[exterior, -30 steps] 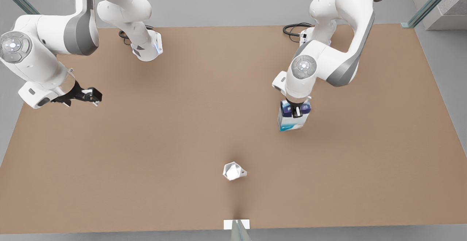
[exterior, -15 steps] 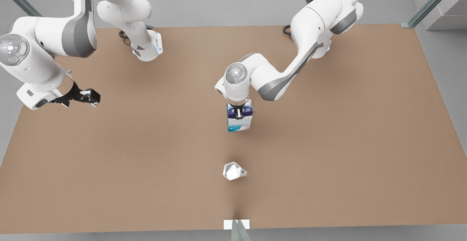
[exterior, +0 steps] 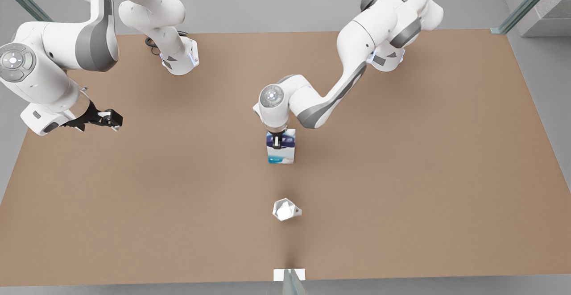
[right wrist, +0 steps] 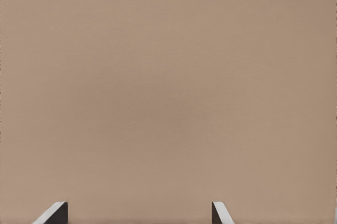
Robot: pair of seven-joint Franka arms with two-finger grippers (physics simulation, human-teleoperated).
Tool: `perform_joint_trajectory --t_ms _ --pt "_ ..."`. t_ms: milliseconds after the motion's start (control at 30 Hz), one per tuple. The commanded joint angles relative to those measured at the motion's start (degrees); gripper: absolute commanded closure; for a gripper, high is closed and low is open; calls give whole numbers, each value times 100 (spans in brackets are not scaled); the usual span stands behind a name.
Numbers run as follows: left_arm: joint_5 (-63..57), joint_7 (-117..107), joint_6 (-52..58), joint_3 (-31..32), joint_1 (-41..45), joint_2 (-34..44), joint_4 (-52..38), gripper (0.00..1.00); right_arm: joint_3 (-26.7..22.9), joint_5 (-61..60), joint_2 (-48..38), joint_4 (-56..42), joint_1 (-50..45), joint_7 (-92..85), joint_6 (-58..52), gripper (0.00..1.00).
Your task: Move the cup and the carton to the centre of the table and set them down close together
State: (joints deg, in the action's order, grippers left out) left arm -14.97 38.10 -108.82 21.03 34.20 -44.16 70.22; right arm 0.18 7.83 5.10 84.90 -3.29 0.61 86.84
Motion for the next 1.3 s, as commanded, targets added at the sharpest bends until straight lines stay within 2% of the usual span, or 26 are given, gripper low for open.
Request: perform_joint_trajectory --t_ms 0,67,100,133,667,867,1033,1133,1267 --pt "-1131 -49 -43 7 -1 -5 9 43 0 0 8 0 4 0 0 0" --pt "-1122 -57 -122 -266 166 -31 9 27 0 0 8 0 4 0 0 0" --pt "-1122 -189 -122 -266 166 -31 18 6 0 0 0 0 4 0 0 0" --pt "-1122 -189 -122 -266 157 -31 9 1 0 0 0 0 4 0 0 0" --pt "-1104 -356 -122 -275 210 -57 -44 0 0 0 17 9 4 0 9 0" --pt "-946 -321 19 -248 210 197 -44 0 0 0 17 9 4 0 9 0" --pt "-736 -321 449 -231 210 496 -53 0 0 0 17 9 4 0 9 0" --pt "-542 -347 1223 -187 219 971 -141 0 0 0 17 9 4 0 9 0" --pt "-621 -3315 1267 -283 -54 1182 -149 0 0 0 17 9 4 0 9 0"
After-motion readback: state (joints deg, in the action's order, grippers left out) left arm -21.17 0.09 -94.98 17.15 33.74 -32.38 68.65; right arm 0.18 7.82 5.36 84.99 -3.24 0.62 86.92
